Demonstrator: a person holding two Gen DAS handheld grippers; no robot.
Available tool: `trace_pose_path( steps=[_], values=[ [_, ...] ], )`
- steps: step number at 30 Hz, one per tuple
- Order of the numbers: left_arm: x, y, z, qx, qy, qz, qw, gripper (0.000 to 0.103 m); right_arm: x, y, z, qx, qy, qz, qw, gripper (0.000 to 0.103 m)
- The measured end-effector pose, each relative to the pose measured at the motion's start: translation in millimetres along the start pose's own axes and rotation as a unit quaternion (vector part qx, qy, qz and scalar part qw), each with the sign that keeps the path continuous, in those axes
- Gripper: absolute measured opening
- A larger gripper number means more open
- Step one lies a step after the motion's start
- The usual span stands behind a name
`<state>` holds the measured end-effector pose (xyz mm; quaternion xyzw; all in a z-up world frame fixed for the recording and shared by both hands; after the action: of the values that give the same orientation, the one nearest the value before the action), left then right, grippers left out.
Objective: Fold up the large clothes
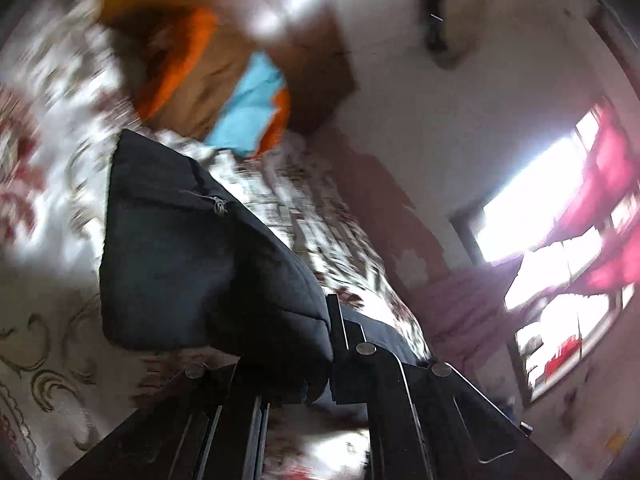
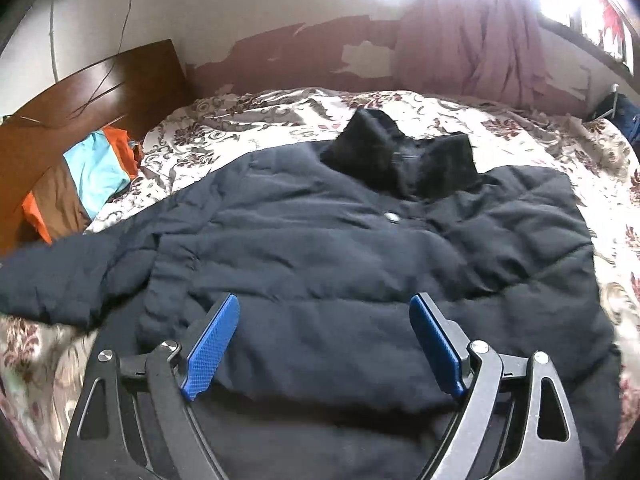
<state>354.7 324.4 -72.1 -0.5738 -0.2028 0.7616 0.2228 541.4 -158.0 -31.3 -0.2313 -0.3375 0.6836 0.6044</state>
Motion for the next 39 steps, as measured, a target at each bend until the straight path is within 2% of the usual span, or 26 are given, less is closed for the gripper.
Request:
trace_pose_path(
  steps=[4, 5, 9, 15, 18, 22, 23, 29, 34, 35, 39],
  values=[
    [-82.0, -3.0, 3.9, 0.011, 0.038, -0.084, 0.9957, 0.007, -38.4, 17.5, 26.2, 0.001, 0.001, 0.002, 1.0, 0.083],
    [-112.4, -0.7, 2.5, 0.022, 0.05, -0.114, 0.9919, 0.007, -49.2, 24.4, 31.9, 0.001, 0.001, 0.002, 1.0, 0.083],
    [-190.1, 17.7, -5.9, 0.047, 0.076, -0.193, 0.9771, 0.007, -92.0, 53.6, 47.9, 0.004, 0.006, -0.004, 1.0, 0.083],
    [-280.8, 79.6, -16.1, 0.093, 0.107, -0.274, 0.9511, 0.007, -146.8, 80.3, 63.6, -0.005, 0.006, -0.037, 0.999, 0.083],
    [-310.3, 123.2, -28.7, 0.14, 0.117, -0.295, 0.9379, 0.007, -172.9, 91.9, 68.4, -0.014, 0.007, -0.063, 0.998, 0.083],
    [-331.7, 187.8, -54.3, 0.211, 0.119, -0.325, 0.9142, 0.007, -203.9, 111.1, 70.9, -0.022, -0.005, -0.12, 0.993, 0.083],
    [-332.8, 197.3, -55.5, 0.221, 0.12, -0.328, 0.9105, 0.007, -209.7, 114.3, 71.6, -0.025, -0.013, -0.131, 0.991, 0.083],
    [-336.8, 294.5, -80.4, 0.317, 0.111, -0.359, 0.8709, 0.008, -221.8, 125.0, 77.5, -0.038, -0.058, -0.162, 0.984, 0.083],
    [-314.7, 339.7, -88.3, 0.379, 0.092, -0.366, 0.8448, 0.009, -227.4, 129.4, 81.6, -0.03, -0.095, -0.186, 0.978, 0.083],
    [-310.1, 346.8, -88.7, 0.387, 0.086, -0.37, 0.8398, 0.011, -227.9, 131.5, 83.7, -0.029, -0.101, -0.191, 0.976, 0.083],
    [-298.5, 369.7, -87.1, 0.426, 0.079, -0.386, 0.8142, 0.036, -233.1, 133.3, 84.2, -0.022, -0.125, -0.217, 0.968, 0.083]
  ],
)
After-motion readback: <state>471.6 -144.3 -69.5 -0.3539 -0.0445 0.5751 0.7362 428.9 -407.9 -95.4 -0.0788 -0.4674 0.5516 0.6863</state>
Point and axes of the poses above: each gripper's, at about its wrist camera, not at the fingertips, and z roughly against the way its jaws point, x to its left, y to its underside, the point moved 3 cm from there along -z, roughly the way its jaws point, and after that the axes turned 2 degrees about -x, right-handed, at the moved point
